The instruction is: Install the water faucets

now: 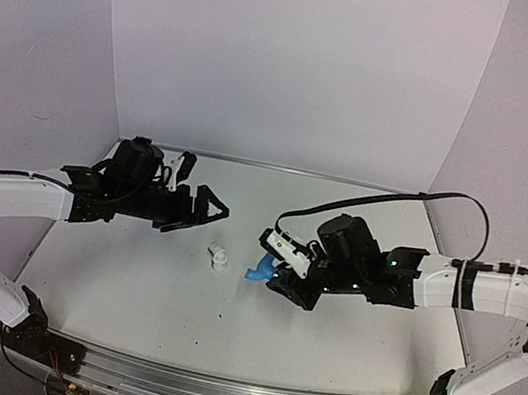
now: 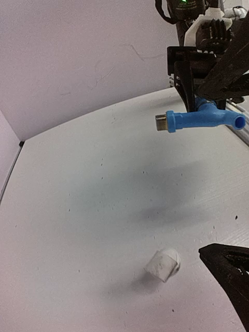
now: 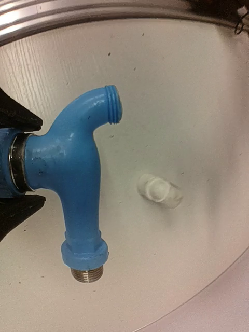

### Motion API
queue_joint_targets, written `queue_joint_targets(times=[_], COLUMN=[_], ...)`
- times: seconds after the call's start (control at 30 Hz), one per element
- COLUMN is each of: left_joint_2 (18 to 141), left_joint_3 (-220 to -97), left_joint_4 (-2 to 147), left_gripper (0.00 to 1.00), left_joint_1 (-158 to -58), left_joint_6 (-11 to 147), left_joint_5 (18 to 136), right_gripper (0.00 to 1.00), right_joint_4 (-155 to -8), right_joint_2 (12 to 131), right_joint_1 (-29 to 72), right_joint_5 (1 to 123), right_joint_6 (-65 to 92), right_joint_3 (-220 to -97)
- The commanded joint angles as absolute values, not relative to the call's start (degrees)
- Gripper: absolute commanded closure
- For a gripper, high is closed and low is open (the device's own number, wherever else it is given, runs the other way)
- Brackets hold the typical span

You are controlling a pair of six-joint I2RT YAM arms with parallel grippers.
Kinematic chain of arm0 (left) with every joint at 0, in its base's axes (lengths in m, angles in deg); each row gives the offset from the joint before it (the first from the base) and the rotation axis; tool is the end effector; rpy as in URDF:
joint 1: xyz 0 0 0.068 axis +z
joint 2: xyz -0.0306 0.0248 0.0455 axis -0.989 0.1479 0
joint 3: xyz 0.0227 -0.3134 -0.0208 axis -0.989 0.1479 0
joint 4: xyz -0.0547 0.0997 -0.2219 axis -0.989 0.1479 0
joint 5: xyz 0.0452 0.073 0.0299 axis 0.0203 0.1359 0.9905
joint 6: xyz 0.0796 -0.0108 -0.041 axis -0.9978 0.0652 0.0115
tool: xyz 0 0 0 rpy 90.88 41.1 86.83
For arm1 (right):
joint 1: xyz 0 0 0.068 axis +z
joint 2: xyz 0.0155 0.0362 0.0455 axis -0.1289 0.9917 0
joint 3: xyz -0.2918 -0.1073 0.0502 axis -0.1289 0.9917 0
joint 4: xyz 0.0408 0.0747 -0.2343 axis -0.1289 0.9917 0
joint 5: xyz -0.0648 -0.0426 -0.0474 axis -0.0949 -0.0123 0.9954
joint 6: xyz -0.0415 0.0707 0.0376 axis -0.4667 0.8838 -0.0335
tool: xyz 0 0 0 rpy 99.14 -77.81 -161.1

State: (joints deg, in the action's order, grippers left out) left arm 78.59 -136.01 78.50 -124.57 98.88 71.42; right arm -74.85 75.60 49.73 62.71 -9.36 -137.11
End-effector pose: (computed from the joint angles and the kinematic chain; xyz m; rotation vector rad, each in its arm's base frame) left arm 0.2118 -0.2243 0.2929 0.1805 2.2675 -1.1069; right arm 0.1788 0.2943 0.2568 -1.4159 1.7901 0.5138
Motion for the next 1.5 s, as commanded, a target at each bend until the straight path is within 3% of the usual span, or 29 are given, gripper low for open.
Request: queue_joint_targets(times=[0.0,0.13,0.3,0.53,0.7,0.83,0.9,0.93,1.0,1.07,1.13,1.27,1.37,1.47], left_joint_2=[85.41,94.38,100.64,101.36,102.43,102.59,101.70,101.07,99.72,98.79,98.71,98.96,97.51,96.64], left_joint_3=[-145.45,-152.05,-156.03,-154.87,-155.95,-156.03,-155.88,-155.65,-154.92,-154.25,-153.45,-151.76,-150.08,-149.20], left_joint_4=[76.99,76.00,75.56,75.24,75.09,74.86,74.86,74.86,74.86,74.86,74.83,74.84,74.86,74.86], left_gripper=[0.00,0.00,0.07,0.40,0.53,0.76,0.87,0.91,0.99,1.00,1.00,1.00,1.00,1.00], left_joint_1=[-124.58,-126.03,-131.08,-131.77,-131.77,-131.77,-131.78,-131.80,-131.64,-131.28,-130.73,-129.11,-128.28,-128.28], left_joint_6=[97.96,98.85,97.63,98.79,99.32,99.65,100.06,100.34,101.94,105.53,111.18,120.60,126.59,129.65], left_joint_5=[56.34,42.02,38.38,42.79,43.98,46.41,48.55,49.85,53.95,58.71,60.22,60.61,61.63,61.66], right_gripper=[1.00,1.00,1.00,1.00,1.00,1.00,0.94,0.86,0.63,0.36,0.19,0.03,0.02,0.02], right_joint_4=[-79.08,-79.24,-78.92,-79.25,-78.49,-80.09,-80.50,-81.17,-82.14,-84.65,-86.18,-88.01,-88.97,-99.51], right_joint_2=[71.82,70.98,70.74,70.07,69.30,68.08,68.05,68.14,68.64,69.09,70.40,73.33,73.64,73.36], right_joint_1=[49.21,49.63,50.02,50.62,51.13,51.15,51.18,51.13,51.17,51.13,51.17,52.59,55.98,60.99], right_joint_5=[50.97,50.41,50.62,51.49,52.93,53.95,55.46,57.30,61.24,66.05,68.64,72.32,76.89,83.94], right_joint_6=[-11.27,-11.91,-12.49,-12.18,-11.69,-11.11,-10.29,-9.66,-7.46,-3.36,1.20,1.97,-4.73,-16.70], right_joint_3=[-135.99,-137.16,-138.37,-137.46,-137.33,-135.60,-135.16,-134.92,-134.64,-134.75,-135.74,-137.30,-137.23,-132.09])
